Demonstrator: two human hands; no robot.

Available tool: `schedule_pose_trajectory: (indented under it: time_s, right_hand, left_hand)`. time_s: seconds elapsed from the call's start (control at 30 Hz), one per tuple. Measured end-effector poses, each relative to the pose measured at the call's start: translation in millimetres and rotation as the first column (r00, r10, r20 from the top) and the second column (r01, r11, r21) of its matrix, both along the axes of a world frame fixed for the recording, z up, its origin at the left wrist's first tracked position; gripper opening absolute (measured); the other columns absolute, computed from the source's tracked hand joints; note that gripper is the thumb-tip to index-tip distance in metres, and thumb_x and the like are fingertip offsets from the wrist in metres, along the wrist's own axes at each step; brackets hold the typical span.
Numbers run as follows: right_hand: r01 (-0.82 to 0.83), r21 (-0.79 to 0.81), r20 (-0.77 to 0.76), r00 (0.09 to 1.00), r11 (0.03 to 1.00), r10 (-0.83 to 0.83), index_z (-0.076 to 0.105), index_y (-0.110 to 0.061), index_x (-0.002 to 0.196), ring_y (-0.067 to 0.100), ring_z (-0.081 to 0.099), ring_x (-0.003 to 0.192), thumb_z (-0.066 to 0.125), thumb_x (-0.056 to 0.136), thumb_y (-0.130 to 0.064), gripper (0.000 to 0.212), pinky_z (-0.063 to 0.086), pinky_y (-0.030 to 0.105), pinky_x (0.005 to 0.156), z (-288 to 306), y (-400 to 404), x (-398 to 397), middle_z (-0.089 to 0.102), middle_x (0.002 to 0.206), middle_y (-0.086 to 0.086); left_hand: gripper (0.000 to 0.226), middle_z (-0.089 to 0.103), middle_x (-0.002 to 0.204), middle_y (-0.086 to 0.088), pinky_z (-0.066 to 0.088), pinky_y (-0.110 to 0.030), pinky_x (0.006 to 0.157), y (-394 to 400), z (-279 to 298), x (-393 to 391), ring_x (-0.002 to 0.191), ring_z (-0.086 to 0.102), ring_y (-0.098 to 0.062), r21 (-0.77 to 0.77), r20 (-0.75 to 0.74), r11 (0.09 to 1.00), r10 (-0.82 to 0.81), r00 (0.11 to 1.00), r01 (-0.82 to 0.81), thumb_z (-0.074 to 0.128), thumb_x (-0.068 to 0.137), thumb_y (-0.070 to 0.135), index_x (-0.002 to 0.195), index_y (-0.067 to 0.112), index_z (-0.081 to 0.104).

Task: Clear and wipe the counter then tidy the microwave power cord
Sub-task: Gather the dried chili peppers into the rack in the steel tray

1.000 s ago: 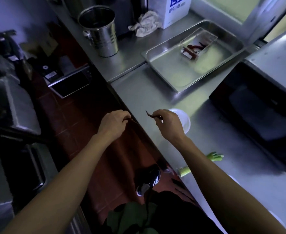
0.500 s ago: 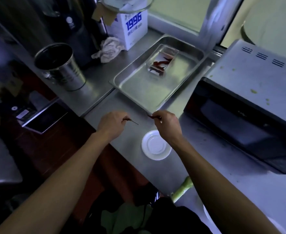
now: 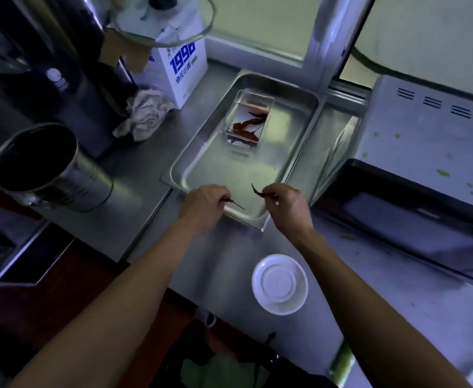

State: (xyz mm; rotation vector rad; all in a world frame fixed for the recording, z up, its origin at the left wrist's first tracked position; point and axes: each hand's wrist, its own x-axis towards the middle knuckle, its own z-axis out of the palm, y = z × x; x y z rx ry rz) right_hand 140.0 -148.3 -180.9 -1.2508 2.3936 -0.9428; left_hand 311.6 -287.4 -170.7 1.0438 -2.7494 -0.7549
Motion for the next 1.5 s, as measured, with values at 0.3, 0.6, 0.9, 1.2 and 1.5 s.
schedule_pose_trajectory:
  time_s: [0.3, 0.6, 0.9, 1.2, 1.5]
  right_hand:
    - [0.207, 0.067, -0.036, 0.978, 0.976, -0.205, 0.074, -0.016, 0.105, 0.023, 0.068, 0.086, 0.064, 0.087, -0.008, 0.022, 0.056, 0.036, 0.072, 1, -75, 5, 0.074, 0.099, 0.004]
    - [0.341, 0.046, -0.042, 0.940, 0.939, -0.339, 0.073, -0.015, 0.106, 0.020, 0.067, 0.086, 0.064, 0.088, -0.008, 0.021, 0.058, 0.043, 0.074, 6, -104, -9, 0.072, 0.100, 0.003]
    - [0.388, 0.004, 0.013, 0.921, 0.921, -0.388, 0.073, -0.018, 0.106, 0.015, 0.067, 0.089, 0.065, 0.090, -0.013, 0.019, 0.059, 0.040, 0.078, 2, -135, -47, 0.072, 0.101, -0.001]
    - [0.418, 0.005, 0.137, 0.899, 0.908, -0.415, 0.072, -0.017, 0.108, 0.013, 0.065, 0.089, 0.062, 0.092, -0.013, 0.019, 0.057, 0.042, 0.081, -18, -156, -87, 0.070, 0.100, -0.003]
    - [0.419, 0.035, 0.166, 0.893, 0.907, -0.418, 0.071, -0.016, 0.112, 0.011, 0.063, 0.094, 0.062, 0.095, -0.014, 0.020, 0.055, 0.037, 0.087, -31, -169, -110, 0.070, 0.104, -0.002]
  left_hand:
    - [0.011, 0.073, 0.097, 0.000, 0.052, -0.042, 0.081, -115, -5, -38, 0.092, 0.066, -0.026, -0.073, -0.009, 0.970, -0.234, 0.972, 0.233, 0.065, 0.090, 0.017, 0.099, 0.020, 0.071]
    - [0.015, 0.075, 0.103, -0.001, 0.050, -0.044, 0.089, -175, -8, -87, 0.095, 0.068, -0.026, -0.121, -0.038, 0.933, -0.345, 0.938, 0.338, 0.068, 0.090, 0.017, 0.104, 0.023, 0.072]
    - [0.019, 0.074, 0.101, 0.003, 0.053, -0.042, 0.087, -221, -3, -155, 0.092, 0.068, -0.023, -0.115, -0.093, 0.924, -0.375, 0.922, 0.364, 0.069, 0.088, 0.013, 0.104, 0.024, 0.072]
    - [0.019, 0.073, 0.108, 0.005, 0.054, -0.042, 0.089, -238, -23, -208, 0.095, 0.069, -0.020, -0.117, -0.058, 0.919, -0.385, 0.921, 0.377, 0.068, 0.089, 0.016, 0.104, 0.028, 0.071]
    - [0.021, 0.073, 0.106, -0.004, 0.052, -0.048, 0.086, -245, -58, -221, 0.099, 0.066, -0.029, -0.149, -0.056, 0.907, -0.406, 0.912, 0.395, 0.067, 0.086, 0.009, 0.104, 0.018, 0.073]
